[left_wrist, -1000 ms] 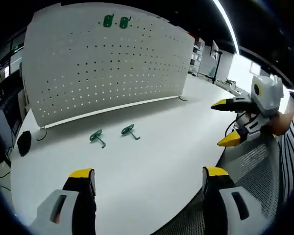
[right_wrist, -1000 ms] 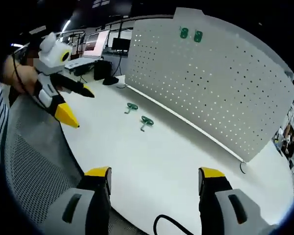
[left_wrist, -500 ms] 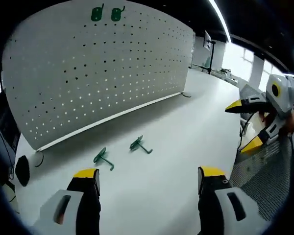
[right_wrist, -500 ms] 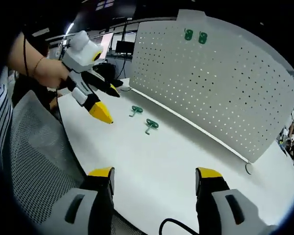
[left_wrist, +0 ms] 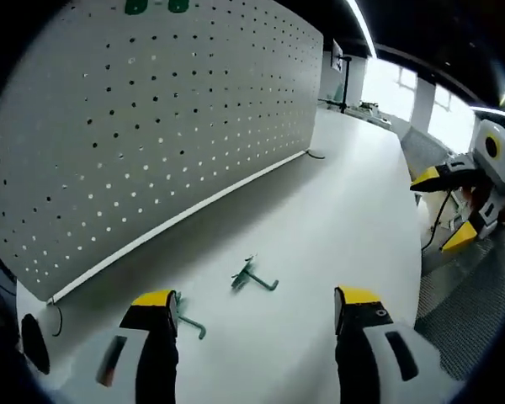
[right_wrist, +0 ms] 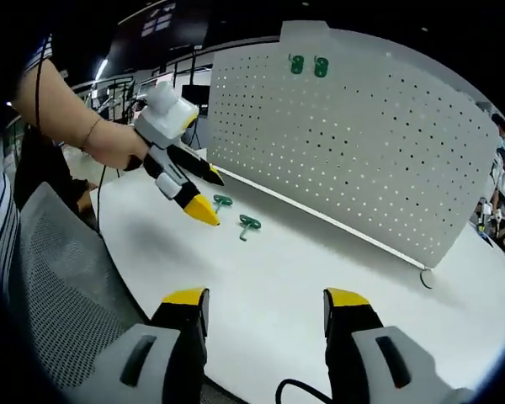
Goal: Insert the hook assembly into the mounting plate slot until the hook locks in place.
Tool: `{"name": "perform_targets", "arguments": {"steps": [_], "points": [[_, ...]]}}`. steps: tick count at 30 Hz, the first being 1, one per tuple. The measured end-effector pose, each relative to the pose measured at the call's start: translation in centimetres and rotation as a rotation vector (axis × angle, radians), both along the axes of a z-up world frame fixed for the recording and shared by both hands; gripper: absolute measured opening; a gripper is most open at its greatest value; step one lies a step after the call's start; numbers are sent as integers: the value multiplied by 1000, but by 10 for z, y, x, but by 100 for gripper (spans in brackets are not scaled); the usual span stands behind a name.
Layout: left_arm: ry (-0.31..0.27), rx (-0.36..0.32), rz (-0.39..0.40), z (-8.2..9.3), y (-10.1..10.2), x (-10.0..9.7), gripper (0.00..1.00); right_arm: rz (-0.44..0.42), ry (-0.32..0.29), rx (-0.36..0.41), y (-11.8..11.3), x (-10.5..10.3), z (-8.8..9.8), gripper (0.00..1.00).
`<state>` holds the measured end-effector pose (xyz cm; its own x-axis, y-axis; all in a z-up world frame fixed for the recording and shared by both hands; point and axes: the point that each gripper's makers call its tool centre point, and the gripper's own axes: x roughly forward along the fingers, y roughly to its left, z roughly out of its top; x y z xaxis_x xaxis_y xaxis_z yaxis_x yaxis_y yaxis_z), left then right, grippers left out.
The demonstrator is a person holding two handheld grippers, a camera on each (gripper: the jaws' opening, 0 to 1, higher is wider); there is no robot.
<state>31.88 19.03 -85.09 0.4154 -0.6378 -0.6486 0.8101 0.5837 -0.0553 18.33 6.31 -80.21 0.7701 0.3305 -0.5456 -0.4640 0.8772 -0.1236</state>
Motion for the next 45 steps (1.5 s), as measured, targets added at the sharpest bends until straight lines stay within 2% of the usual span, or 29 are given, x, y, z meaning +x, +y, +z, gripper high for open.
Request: {"name": "perform_targets", "arguments": {"steps": [7, 10, 12, 20, 23, 30, 38, 40, 42, 45], "points": [[33, 29, -66, -16, -10, 8, 67, -40, -3, 11, -8, 3, 1, 53], [44, 89, -115, -29, -10, 9, 62, -44, 1, 9, -8, 3, 0, 53], [49, 92, -133, -33, -13, 9, 59, -45, -7, 9, -8, 3, 2, 53], [51, 109, -160, -38, -17, 21, 53, -66, -17, 15, -12, 5, 4, 52], [46, 141, -183, -42, -17, 21, 46, -70, -19, 10, -13, 5, 4, 51], [42, 141, -201, -43, -22, 24, 30, -61, -12, 5, -12, 5, 2, 50], [18, 162, -213, -45, -24, 30, 21, -66, -6, 0, -13, 5, 0, 50], [-1, 199, -209, -48, -22, 35, 19, -72, -8, -3, -15, 5, 0, 49], [20, 176, -219, -48, -26, 32, 17, -83, -9, 2, -17, 6, 1, 49], [1, 198, -246, -49, -28, 31, 13, -86, -6, 5, -17, 6, 0, 49]]}}
